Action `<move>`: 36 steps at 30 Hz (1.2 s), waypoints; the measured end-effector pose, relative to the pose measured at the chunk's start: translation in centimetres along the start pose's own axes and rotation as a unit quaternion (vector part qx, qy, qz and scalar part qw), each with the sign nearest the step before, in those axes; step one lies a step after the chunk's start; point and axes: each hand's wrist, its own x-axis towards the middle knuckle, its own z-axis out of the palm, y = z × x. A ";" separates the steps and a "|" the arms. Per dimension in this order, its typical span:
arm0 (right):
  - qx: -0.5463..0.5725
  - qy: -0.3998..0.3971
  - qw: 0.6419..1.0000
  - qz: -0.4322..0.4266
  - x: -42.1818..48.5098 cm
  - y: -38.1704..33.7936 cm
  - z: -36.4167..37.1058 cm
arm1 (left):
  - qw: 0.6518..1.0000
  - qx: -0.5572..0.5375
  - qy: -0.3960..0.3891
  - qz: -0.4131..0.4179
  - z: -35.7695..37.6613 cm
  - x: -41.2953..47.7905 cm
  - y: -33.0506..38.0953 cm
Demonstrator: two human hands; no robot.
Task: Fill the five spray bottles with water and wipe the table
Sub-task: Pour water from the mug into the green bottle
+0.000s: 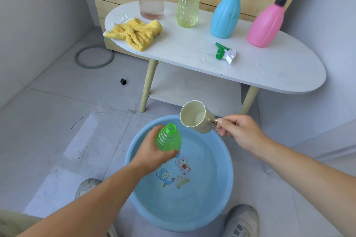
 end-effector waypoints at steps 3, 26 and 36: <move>-0.036 -0.007 0.999 -0.032 -1.1 -1.9 -1.0 | 1.000 -0.005 -0.006 0.011 0.3 0.0 0.5; -0.090 0.002 0.990 -0.109 -3.1 -4.3 -0.6 | 0.999 -0.026 -0.012 0.027 0.5 0.1 1.9; -0.094 0.009 0.988 -0.124 -3.2 -4.1 -0.5 | 0.999 -0.033 -0.012 0.021 0.5 0.2 1.7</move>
